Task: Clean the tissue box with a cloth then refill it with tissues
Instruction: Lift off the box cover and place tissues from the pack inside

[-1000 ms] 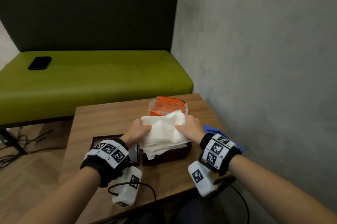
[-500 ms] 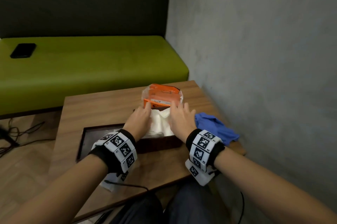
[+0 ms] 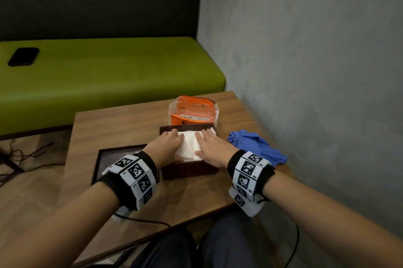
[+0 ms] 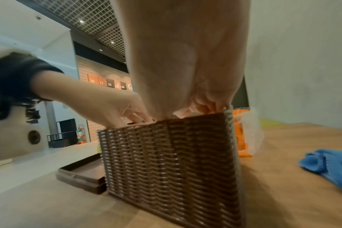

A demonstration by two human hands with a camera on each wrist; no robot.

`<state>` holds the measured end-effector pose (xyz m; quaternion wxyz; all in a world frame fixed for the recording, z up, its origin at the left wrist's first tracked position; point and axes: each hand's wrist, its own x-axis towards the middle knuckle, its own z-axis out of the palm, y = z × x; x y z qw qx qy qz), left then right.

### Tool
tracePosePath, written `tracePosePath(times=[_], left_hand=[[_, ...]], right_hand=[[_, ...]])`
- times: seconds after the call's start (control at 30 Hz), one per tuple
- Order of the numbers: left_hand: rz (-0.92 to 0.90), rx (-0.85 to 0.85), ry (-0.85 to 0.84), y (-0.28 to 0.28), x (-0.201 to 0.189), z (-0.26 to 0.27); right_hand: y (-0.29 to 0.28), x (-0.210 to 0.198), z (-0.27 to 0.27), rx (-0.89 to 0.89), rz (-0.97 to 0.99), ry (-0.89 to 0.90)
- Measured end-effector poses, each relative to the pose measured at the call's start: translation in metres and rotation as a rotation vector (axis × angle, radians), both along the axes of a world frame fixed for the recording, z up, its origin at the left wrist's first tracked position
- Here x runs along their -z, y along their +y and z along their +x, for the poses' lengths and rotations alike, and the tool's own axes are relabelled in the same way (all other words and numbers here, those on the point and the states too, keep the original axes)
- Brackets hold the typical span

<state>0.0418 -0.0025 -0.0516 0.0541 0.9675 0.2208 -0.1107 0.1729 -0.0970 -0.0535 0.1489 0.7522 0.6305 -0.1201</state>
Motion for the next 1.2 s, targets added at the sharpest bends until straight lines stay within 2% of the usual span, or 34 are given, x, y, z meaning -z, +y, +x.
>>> tracePosePath(times=[0.1, 0.23, 0.33, 0.47, 0.57, 0.7, 0.77, 0.93, 1.0, 1.1, 1.2], left_hand=[[-0.068, -0.056, 0.012, 0.002, -0.007, 0.008], [-0.148, -0.065, -0.146, 0.017, -0.019, 0.007], [-0.100, -0.118, -0.049, 0.019, -0.014, -0.002], [-0.058, -0.145, -0.065, 0.010, -0.003, -0.004], [0.024, -0.101, -0.074, 0.011, -0.007, -0.001], [-0.188, 0.005, -0.204, 0.005, -0.007, 0.007], [-0.204, 0.020, -0.190, -0.006, -0.001, 0.010], [-0.260, -0.050, -0.112, -0.005, 0.010, 0.014], [-0.254, -0.065, -0.116, -0.005, 0.011, 0.014], [-0.131, -0.090, -0.199, -0.008, 0.015, 0.015], [-0.208, -0.124, -0.191, -0.009, 0.013, 0.016]], right_hand=[[0.004, -0.006, 0.002, -0.018, -0.030, 0.022], [0.000, -0.020, 0.003, -0.049, 0.214, -0.166], [-0.009, -0.020, 0.001, 0.043, 0.151, -0.241], [-0.010, -0.017, 0.003, 0.202, -0.013, -0.019], [-0.004, -0.022, 0.003, 0.198, -0.018, -0.032], [0.004, -0.024, -0.008, 0.058, 0.280, -0.083], [0.003, -0.018, -0.014, 0.033, 0.363, -0.046], [-0.004, -0.008, -0.016, 0.086, 0.083, 0.065], [-0.002, -0.011, -0.014, 0.127, 0.089, 0.111], [-0.001, -0.011, -0.015, 0.202, 0.221, 0.108], [-0.001, -0.010, -0.017, 0.227, 0.119, 0.134]])
